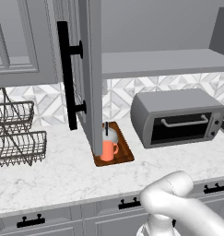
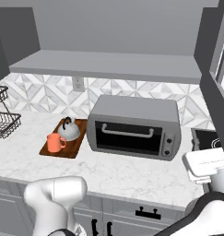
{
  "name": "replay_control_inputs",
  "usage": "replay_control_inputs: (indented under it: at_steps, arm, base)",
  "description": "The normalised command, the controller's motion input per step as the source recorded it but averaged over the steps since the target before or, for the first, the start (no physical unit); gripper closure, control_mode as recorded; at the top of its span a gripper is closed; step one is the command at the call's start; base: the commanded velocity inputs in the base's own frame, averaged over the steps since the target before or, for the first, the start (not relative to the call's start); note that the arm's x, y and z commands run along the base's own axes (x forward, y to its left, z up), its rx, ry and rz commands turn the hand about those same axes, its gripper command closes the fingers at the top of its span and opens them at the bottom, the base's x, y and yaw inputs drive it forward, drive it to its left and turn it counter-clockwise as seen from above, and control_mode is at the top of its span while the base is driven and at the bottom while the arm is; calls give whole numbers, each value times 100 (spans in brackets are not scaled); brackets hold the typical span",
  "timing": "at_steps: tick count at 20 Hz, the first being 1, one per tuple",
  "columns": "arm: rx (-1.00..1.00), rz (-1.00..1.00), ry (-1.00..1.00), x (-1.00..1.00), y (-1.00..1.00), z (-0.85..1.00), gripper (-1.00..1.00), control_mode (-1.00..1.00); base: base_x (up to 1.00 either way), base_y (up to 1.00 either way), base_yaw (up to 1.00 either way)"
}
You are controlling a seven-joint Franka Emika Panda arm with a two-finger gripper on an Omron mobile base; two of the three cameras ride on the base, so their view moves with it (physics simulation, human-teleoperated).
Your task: Pick the kettle from the counter and place it on the tray. Then pick the mug from the cabinet and place it on the tray. Then close the cabinet doors.
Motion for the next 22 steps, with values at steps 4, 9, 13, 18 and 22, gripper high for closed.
replay_control_inputs:
  at_steps: [4, 9, 13, 18, 22]
  arm:
    - [-16, 6, -10, -27, 0, 37, -100, -100]
    - [-20, 7, -7, -26, 0, 46, -100, -100]
    - [-28, 4, -9, -32, 2, 49, -100, -100]
    - [-32, 3, -13, -38, 17, 54, -100, -100]
    - [-35, 0, -10, -24, 48, 58, -100, -100]
  base:
    - [0, 0, 0]
    - [0, 0, 0]
    - [0, 0, 0]
    - [0, 0, 0]
    - [0, 0, 0]
